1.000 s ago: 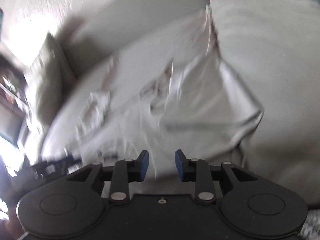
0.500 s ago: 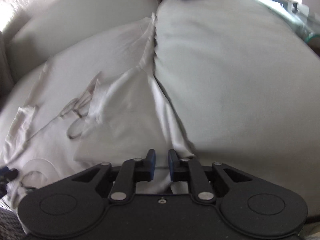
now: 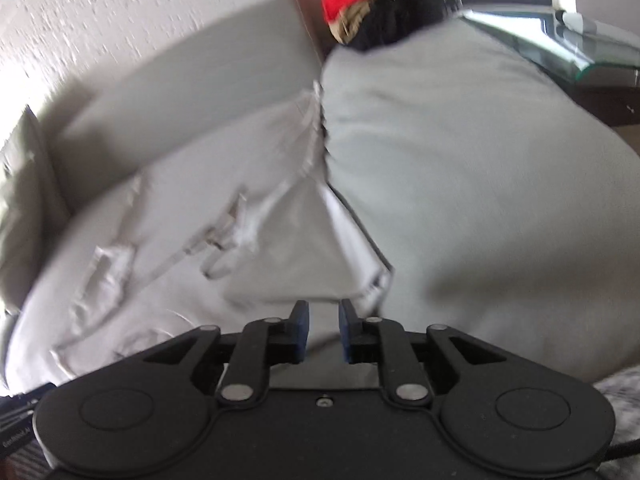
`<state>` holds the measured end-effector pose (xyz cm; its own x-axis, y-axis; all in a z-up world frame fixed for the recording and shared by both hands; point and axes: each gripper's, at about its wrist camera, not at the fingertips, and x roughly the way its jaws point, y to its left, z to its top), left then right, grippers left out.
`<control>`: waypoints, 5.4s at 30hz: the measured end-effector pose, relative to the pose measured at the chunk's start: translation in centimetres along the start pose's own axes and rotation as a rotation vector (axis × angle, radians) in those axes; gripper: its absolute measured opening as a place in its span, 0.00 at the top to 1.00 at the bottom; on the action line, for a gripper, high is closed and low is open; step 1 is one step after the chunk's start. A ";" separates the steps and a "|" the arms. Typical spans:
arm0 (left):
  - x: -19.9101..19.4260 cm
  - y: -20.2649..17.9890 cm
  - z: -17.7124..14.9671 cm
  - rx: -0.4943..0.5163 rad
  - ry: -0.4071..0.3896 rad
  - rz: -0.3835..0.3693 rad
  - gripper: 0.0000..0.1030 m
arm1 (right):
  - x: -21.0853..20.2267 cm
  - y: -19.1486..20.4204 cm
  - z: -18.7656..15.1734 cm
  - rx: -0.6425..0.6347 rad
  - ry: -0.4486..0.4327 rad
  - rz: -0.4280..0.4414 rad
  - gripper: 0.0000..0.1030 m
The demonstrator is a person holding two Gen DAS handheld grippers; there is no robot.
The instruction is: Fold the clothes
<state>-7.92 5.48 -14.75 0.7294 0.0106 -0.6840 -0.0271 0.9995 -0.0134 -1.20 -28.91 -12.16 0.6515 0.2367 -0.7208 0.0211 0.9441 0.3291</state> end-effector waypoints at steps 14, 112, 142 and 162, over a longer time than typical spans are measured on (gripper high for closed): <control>-0.2 2.5 11.1 -0.077 -0.173 0.045 0.61 | -2.1 6.0 10.1 0.015 -0.150 0.238 0.72; 38.4 15.7 31.3 -0.338 0.131 -0.084 0.90 | 37.7 -0.3 34.6 0.025 0.062 0.010 0.83; 7.4 15.7 22.8 -0.341 -0.015 -0.068 0.96 | 9.3 -3.7 23.6 0.169 -0.072 0.150 0.96; 3.4 10.7 9.9 -0.234 -0.067 0.098 0.96 | 4.4 -9.4 8.5 0.287 -0.070 0.238 0.96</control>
<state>1.06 16.46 -10.01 0.7591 0.1164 -0.6405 -0.2515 0.9599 -0.1236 7.90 -38.69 -13.31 0.7139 0.4163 -0.5631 0.0680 0.7591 0.6475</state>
